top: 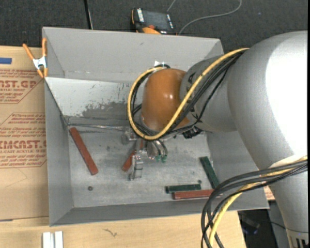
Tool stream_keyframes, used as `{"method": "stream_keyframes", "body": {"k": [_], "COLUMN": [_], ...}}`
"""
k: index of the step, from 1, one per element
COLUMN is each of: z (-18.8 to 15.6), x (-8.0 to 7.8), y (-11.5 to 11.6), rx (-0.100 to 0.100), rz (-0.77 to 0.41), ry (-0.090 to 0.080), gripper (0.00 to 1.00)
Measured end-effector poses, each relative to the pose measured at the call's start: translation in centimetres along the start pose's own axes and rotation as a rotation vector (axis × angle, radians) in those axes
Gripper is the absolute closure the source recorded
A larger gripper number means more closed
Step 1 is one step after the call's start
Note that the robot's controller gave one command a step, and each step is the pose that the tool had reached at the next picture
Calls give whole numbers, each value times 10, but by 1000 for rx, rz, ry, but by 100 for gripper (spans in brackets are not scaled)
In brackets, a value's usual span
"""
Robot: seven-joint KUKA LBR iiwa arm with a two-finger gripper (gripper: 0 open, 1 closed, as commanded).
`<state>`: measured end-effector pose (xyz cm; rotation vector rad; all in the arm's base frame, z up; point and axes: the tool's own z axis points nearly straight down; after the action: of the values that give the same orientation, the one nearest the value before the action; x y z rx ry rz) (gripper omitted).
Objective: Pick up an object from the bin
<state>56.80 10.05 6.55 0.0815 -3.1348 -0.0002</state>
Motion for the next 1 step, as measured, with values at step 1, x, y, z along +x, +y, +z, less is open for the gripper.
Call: {"method": "stream_keyframes", "body": {"k": [1], "z": [-5], "x": [-3], "y": [0], "rx": [-1], "rz": [1], "ry": [-8], "gripper": [100]}}
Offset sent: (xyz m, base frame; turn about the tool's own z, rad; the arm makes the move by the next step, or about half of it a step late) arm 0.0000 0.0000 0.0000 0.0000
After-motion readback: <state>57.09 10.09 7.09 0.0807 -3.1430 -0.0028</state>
